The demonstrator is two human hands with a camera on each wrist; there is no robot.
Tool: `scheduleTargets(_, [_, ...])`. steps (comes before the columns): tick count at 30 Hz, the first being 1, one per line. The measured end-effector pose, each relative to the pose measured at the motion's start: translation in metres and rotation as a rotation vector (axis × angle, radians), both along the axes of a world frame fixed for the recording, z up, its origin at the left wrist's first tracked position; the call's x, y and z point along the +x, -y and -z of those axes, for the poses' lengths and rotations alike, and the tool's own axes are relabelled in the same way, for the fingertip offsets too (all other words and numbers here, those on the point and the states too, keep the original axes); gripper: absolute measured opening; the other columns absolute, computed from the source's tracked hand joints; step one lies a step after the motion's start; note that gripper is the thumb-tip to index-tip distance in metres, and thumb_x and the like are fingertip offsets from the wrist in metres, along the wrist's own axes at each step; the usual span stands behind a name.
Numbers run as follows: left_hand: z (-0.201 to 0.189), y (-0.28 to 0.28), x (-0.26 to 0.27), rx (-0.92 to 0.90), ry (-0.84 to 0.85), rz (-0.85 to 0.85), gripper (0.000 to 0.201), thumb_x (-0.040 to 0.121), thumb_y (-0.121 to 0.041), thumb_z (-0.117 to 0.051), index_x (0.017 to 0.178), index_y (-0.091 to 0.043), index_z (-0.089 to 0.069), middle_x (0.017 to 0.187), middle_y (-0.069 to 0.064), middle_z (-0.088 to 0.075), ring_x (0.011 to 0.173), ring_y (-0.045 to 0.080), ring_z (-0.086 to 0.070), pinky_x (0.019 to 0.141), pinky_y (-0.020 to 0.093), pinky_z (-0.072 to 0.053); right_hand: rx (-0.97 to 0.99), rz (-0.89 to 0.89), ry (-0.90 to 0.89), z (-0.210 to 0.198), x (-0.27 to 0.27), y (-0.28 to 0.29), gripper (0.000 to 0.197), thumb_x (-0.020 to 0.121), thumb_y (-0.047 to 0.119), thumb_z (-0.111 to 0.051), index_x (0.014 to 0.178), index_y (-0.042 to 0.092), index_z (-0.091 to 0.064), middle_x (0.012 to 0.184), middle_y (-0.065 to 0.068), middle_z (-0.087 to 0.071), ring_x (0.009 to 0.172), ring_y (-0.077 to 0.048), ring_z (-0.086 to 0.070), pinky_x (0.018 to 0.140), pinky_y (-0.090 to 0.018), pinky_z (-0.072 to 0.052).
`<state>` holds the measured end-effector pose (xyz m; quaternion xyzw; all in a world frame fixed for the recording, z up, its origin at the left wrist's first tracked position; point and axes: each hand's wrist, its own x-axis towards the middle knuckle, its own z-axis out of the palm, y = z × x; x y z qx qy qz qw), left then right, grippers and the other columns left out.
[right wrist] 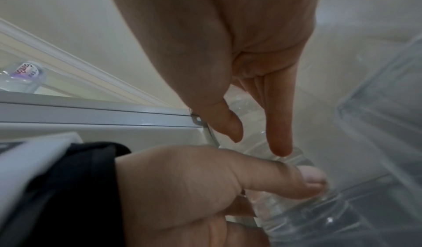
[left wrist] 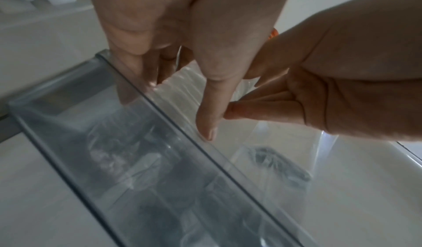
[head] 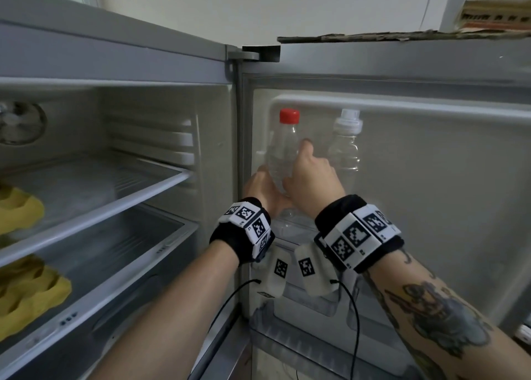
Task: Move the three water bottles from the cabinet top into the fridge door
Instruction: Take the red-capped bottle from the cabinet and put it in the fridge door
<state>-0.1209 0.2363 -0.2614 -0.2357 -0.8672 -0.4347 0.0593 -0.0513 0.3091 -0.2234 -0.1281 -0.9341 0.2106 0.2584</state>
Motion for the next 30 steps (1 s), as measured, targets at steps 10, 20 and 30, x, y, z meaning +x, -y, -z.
scheduleTargets(10, [0.009,0.0,0.007,0.095,0.062,-0.047,0.029,0.091,-0.019,-0.052,0.112,-0.001,-0.043,0.106,0.009,-0.054,0.096,0.029,-0.057,0.078,0.031,-0.043,0.085,0.028,-0.019,0.014,0.005,0.008,0.075,0.092,0.003,-0.045,0.15,-0.006,0.002,0.107,-0.028,-0.065,0.099,-0.046,-0.063,0.082,-0.043,-0.047])
scheduleTargets(20, [0.012,0.024,0.004,0.078,-0.036,-0.082,0.036,0.08,-0.018,-0.072,0.114,-0.012,-0.061,0.101,-0.001,-0.064,0.087,0.014,-0.056,0.075,0.019,-0.039,-0.036,-0.092,-0.145,0.022,0.026,0.013,0.069,0.087,0.009,-0.052,0.146,0.008,-0.018,0.106,-0.019,-0.066,0.089,-0.04,-0.065,0.079,-0.043,-0.053])
scheduleTargets(30, [0.004,0.07,0.015,0.171,0.055,-0.172,0.02,0.083,-0.016,-0.066,0.1,-0.022,-0.056,0.096,-0.002,-0.064,0.086,0.016,-0.061,0.072,0.022,-0.044,-0.004,-0.247,-0.207,0.013,0.046,0.037,0.049,0.089,0.025,-0.059,0.133,0.016,-0.042,0.124,-0.007,-0.062,0.104,-0.022,-0.065,0.087,-0.041,-0.054])
